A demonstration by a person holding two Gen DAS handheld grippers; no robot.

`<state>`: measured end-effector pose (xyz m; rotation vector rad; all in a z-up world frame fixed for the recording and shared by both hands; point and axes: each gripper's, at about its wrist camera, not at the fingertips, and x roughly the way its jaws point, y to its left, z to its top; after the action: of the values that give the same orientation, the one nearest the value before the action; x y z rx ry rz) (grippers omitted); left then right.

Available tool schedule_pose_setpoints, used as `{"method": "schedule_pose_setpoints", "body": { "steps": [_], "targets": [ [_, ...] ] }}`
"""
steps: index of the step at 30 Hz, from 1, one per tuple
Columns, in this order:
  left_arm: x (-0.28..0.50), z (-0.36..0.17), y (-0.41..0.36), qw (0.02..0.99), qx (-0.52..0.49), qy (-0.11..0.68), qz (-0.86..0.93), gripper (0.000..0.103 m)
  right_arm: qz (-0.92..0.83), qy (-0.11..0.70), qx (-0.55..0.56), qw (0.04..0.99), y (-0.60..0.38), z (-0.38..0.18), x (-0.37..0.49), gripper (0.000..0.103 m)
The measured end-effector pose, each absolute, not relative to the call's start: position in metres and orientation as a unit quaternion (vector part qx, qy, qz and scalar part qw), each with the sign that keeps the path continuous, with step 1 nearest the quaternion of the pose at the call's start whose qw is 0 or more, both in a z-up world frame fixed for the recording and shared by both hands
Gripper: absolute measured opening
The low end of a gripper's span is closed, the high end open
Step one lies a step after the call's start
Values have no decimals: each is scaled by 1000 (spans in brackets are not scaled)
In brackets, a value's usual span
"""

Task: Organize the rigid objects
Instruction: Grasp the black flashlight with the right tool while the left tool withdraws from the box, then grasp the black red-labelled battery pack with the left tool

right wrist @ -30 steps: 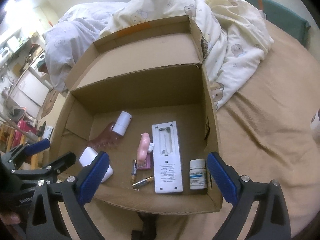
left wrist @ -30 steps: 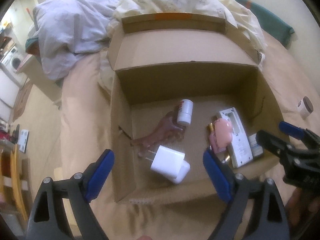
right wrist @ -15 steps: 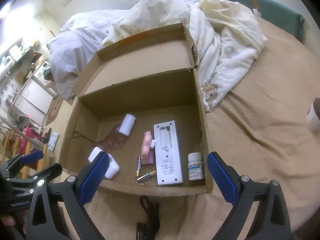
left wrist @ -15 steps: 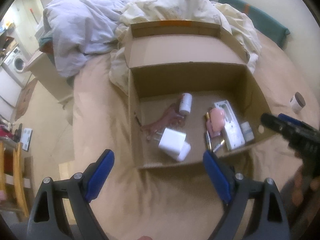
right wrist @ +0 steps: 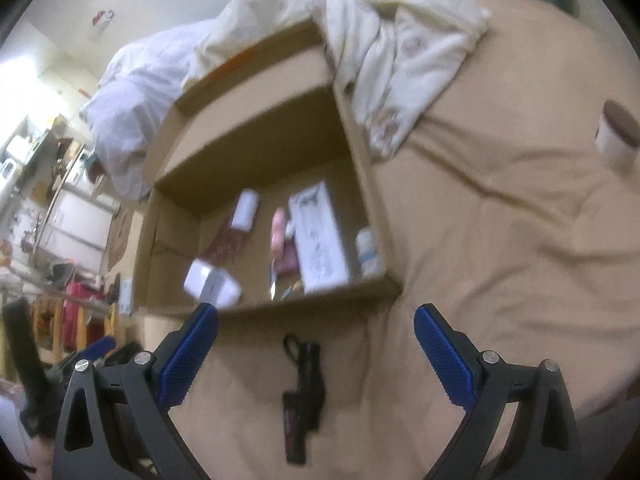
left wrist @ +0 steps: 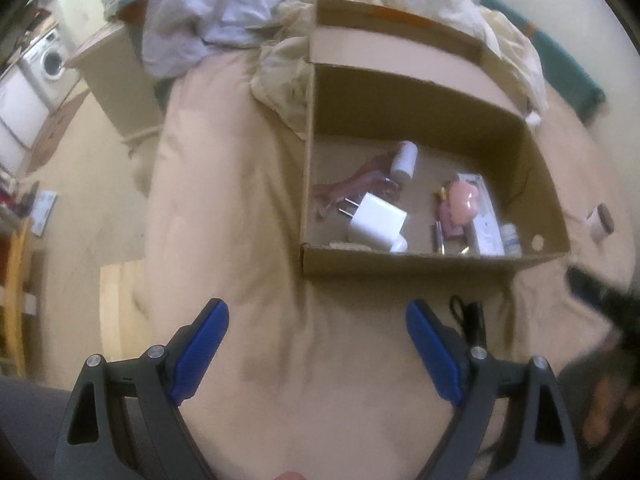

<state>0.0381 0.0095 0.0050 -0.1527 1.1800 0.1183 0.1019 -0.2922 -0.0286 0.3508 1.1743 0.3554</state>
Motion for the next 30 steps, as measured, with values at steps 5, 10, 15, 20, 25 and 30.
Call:
{"method": "schedule_pose_setpoints", "body": {
  "steps": [5, 10, 15, 20, 25, 30],
  "targets": [
    [39, 3, 10, 823, -87, 559, 56, 89, 198, 598, 149, 762, -267, -53, 90, 75],
    [39, 3, 1, 822, -88, 562, 37, 89, 192, 672, 114, 706, -242, -99, 89, 47],
    [40, 4, -6, 821, -88, 563, 23, 89, 178, 689, 74, 698, -228, -116, 94, 42],
    [41, 3, -9, 820, -89, 566, 18, 89, 178, 689, 28, 702, -214, -122, 89, 36],
    [38, 7, -15, 824, -87, 560, 7, 89, 170, 676, -34, 716, -200, -123, 82, 20],
    [37, 4, -13, 822, -85, 564, 12, 89, 184, 650, -23, 737, -200, -103, 76, 20]
  ]
}}
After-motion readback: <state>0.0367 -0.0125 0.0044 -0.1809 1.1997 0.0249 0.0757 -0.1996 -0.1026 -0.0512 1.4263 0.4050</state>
